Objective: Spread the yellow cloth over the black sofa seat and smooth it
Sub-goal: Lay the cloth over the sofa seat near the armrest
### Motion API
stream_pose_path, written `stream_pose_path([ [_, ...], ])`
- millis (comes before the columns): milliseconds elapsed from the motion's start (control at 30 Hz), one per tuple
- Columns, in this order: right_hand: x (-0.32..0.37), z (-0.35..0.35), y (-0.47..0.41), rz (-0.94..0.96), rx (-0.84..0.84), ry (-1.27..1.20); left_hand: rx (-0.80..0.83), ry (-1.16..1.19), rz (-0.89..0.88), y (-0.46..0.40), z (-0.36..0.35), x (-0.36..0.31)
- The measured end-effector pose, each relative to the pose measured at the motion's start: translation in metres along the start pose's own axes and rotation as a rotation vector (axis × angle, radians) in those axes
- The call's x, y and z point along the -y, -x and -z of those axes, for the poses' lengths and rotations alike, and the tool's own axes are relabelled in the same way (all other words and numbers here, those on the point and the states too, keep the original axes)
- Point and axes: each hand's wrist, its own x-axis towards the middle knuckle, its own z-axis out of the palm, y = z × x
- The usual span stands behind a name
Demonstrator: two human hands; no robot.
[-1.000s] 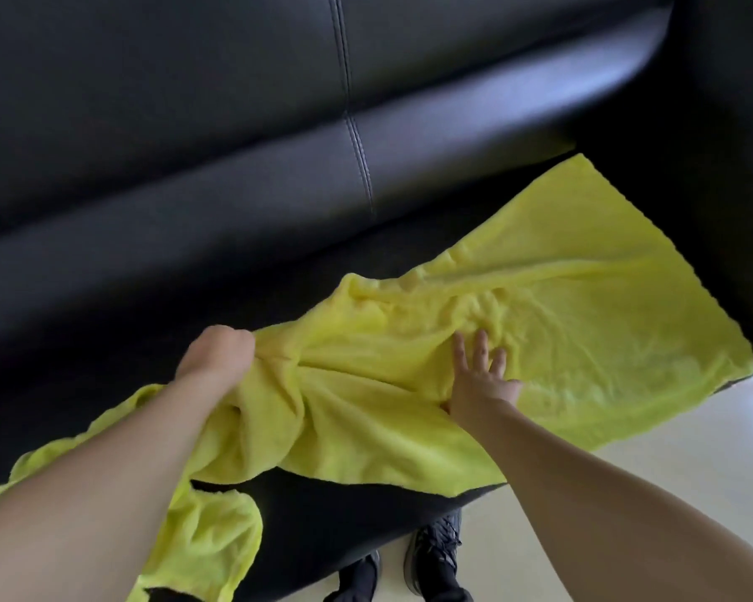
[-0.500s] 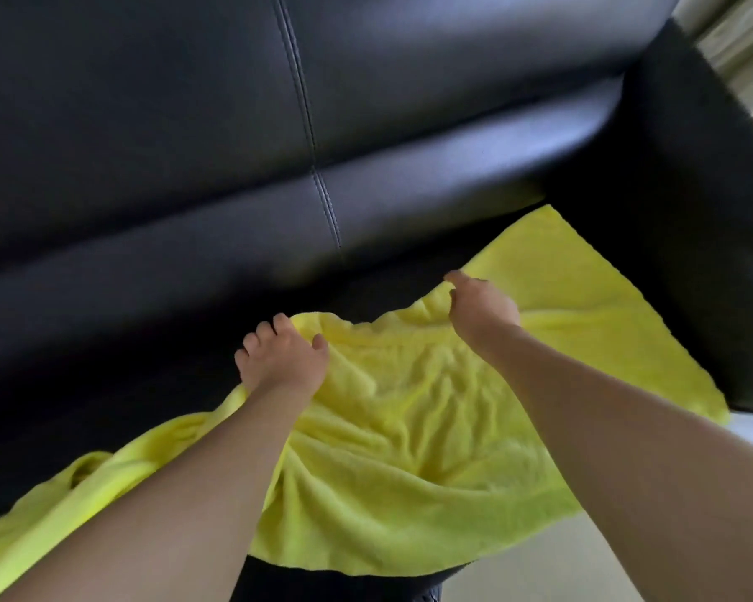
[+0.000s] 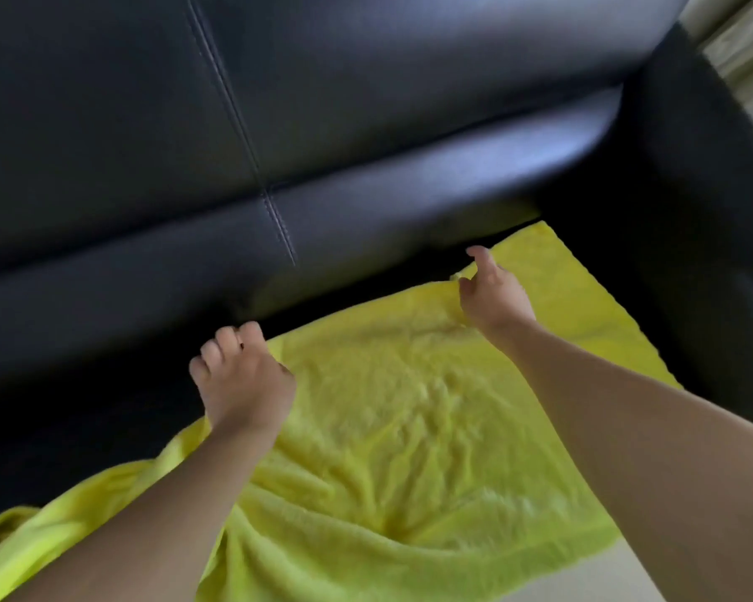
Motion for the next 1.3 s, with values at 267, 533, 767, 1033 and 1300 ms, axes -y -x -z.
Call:
stream_pose_path([
  [267, -0.105, 0.048, -0.077, -0.081, -0.030, 0.213, 0.137, 0.235, -0.546, 0.021, -0.024, -0.203],
  [533, -0.148, 0.035, -0.130, -0.275, -0.011, 0.118, 0.133, 0.060, -0.314, -0.001, -0.079, -0.251],
  [767, -0.166, 0.036, -0.127, -0.139, -0.186, -0.016, -0.076, -0.006, -0.250, -0.007, -0.086, -0.243],
  [1033, -0.150, 0.001, -0.105, 0.425, -0.065, 0.290, 0.112, -0.052, -0.358, -0.004, -0.098, -0.246],
  [1300, -0.175, -0.005, -0.116, 0.059, 0.016, 0.272, 0.071, -0.096, -0.471, -0.038, -0.091, -0.221],
])
